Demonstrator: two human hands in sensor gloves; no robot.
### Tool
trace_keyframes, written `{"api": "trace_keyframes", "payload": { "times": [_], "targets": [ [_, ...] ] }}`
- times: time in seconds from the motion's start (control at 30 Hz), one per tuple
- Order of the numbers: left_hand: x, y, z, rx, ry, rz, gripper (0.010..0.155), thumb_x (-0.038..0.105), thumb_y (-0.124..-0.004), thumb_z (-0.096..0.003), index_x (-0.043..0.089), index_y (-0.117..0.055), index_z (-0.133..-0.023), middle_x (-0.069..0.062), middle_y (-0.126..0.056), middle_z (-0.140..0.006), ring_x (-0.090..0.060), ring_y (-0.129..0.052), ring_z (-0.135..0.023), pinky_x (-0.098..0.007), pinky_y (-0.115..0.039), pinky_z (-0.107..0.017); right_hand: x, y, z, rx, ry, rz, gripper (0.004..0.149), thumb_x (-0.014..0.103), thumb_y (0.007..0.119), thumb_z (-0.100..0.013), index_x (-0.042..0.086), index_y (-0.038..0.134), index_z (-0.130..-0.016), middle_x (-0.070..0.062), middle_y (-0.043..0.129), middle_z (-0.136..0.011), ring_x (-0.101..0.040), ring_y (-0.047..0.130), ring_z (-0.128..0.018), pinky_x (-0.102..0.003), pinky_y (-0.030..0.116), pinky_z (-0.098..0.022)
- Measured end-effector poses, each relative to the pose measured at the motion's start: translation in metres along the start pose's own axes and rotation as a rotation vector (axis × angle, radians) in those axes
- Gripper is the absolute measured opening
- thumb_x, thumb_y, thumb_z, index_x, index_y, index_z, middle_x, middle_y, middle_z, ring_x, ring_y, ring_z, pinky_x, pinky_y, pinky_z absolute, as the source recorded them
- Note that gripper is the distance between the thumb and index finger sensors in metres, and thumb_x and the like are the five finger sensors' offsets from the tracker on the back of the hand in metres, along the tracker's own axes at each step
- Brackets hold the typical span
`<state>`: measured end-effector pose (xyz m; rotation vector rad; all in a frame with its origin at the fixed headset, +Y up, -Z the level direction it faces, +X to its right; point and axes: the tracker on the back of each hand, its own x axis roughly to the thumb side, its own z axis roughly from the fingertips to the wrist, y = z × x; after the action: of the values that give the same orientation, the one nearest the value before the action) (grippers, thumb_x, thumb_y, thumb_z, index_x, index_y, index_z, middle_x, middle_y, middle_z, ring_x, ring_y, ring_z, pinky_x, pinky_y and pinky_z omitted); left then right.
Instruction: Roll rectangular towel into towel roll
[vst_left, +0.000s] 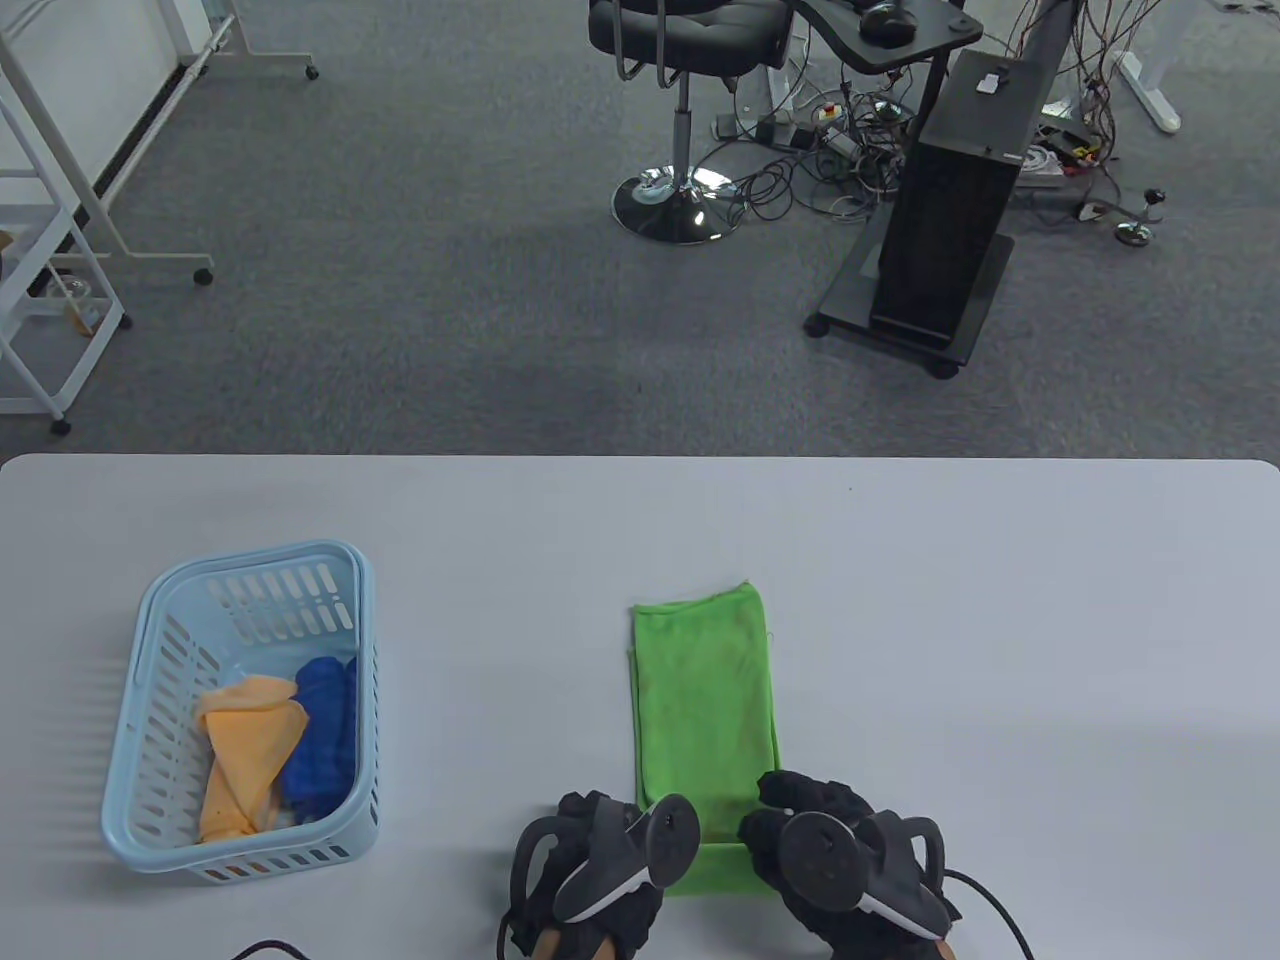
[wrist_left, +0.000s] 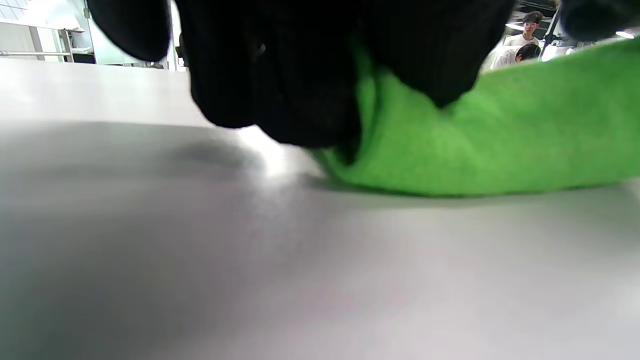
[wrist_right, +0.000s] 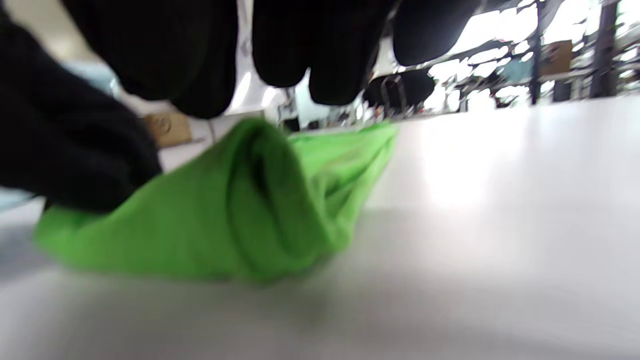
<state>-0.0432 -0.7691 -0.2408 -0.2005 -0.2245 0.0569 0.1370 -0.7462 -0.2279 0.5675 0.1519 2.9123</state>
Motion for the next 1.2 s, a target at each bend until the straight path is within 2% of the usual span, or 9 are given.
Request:
{"api": "trace_keyframes", "payload": {
  "times": [0.07,0.13,0.2,0.33,0.4,0.53,0.77,0.87,1.2],
  "targets": [
    [-0.001,0.000,0.000,-0.009,0.006,0.007,0.045,0.044,-0.081,-0.0377,0.025,-0.093,-0.076,-0.005,-0.103,-0.053,-0.033,-0.089,-0.079,-0.065,-0.059,-0.065,-0.001,0.014,-0.005,0.116,0.048,0.110,0.054,0.043,0.080,-0.028,0.029,0.081,-0.081,-0.006,0.058,-0.098,-0.029,0.071,-0.089,-0.057,0.057,-0.067],
    [-0.002,-0.001,0.002,-0.024,0.010,-0.001,0.050,0.037,-0.083,-0.0389,0.035,-0.077,-0.088,-0.007,-0.092,-0.075,-0.036,-0.079,-0.086,-0.067,-0.052,-0.067,-0.006,0.029,-0.009,0.216,0.079,0.186,0.065,0.049,0.080,-0.026,0.035,0.068,-0.088,-0.004,0.053,-0.100,-0.029,0.070,-0.091,-0.057,0.056,-0.068],
    [-0.006,0.002,0.003,-0.037,0.043,-0.050,0.056,0.033,-0.083,-0.0404,0.043,-0.065,-0.093,-0.008,-0.076,-0.093,-0.038,-0.066,-0.093,-0.068,-0.043,-0.070,-0.005,0.030,-0.011,0.156,0.083,0.153,0.067,0.048,0.085,-0.022,0.033,0.069,-0.086,-0.004,0.054,-0.099,-0.030,0.069,-0.090,-0.058,0.056,-0.067],
    [-0.008,0.010,0.010,0.007,-0.020,-0.003,0.051,0.027,-0.079,-0.0425,0.042,-0.068,-0.090,-0.010,-0.068,-0.098,-0.040,-0.059,-0.095,-0.068,-0.038,-0.070,0.002,0.031,-0.011,0.187,0.095,0.216,0.069,0.047,0.086,-0.022,0.032,0.066,-0.087,-0.004,0.052,-0.100,-0.030,0.067,-0.092,-0.058,0.055,-0.068],
    [-0.002,0.009,0.013,0.012,-0.085,-0.012,0.048,0.031,-0.079,-0.0417,0.040,-0.072,-0.088,-0.010,-0.069,-0.098,-0.040,-0.060,-0.095,-0.067,-0.040,-0.070,0.002,0.031,-0.013,0.177,0.103,0.217,0.066,0.044,0.086,-0.023,0.032,0.068,-0.086,-0.004,0.054,-0.099,-0.030,0.068,-0.091,-0.058,0.055,-0.068],
    [0.011,-0.007,0.009,-0.150,-0.095,-0.146,0.063,0.052,-0.080,-0.0357,0.036,-0.069,-0.096,-0.012,-0.063,-0.106,-0.042,-0.055,-0.099,-0.068,-0.039,-0.070,0.002,0.031,-0.013,0.124,0.112,0.181,0.057,0.040,0.083,-0.027,0.030,0.073,-0.082,-0.005,0.058,-0.096,-0.030,0.073,-0.088,-0.057,0.058,-0.067],
    [0.014,-0.007,0.003,-0.051,-0.131,-0.201,0.064,0.049,-0.087,-0.0316,0.029,-0.076,-0.092,-0.010,-0.076,-0.099,-0.040,-0.065,-0.097,-0.068,-0.047,-0.069,-0.002,0.028,-0.014,0.101,0.126,0.125,0.051,0.037,0.082,-0.027,0.027,0.079,-0.076,-0.006,0.064,-0.093,-0.030,0.077,-0.084,-0.057,0.061,-0.065],
    [0.009,-0.007,0.002,-0.001,-0.122,-0.140,0.052,0.041,-0.086,-0.0347,0.027,-0.083,-0.085,-0.009,-0.085,-0.092,-0.038,-0.074,-0.093,-0.066,-0.052,-0.068,-0.005,0.027,-0.014,0.089,0.136,0.096,0.049,0.037,0.081,-0.027,0.025,0.080,-0.074,-0.004,0.066,-0.091,-0.028,0.079,-0.082,-0.056,0.062,-0.065],
    [0.000,-0.006,0.001,0.012,-0.081,-0.049,0.050,0.045,-0.074,-0.0367,0.027,-0.090,-0.081,-0.006,-0.093,-0.081,-0.038,-0.076,-0.091,-0.067,-0.051,-0.068,-0.005,0.022,-0.010,0.060,0.088,0.124,0.048,0.039,0.077,-0.028,0.032,0.082,-0.075,-0.002,0.078,-0.082,-0.024,0.092,-0.067,-0.052,0.068,-0.062]
  ]
}}
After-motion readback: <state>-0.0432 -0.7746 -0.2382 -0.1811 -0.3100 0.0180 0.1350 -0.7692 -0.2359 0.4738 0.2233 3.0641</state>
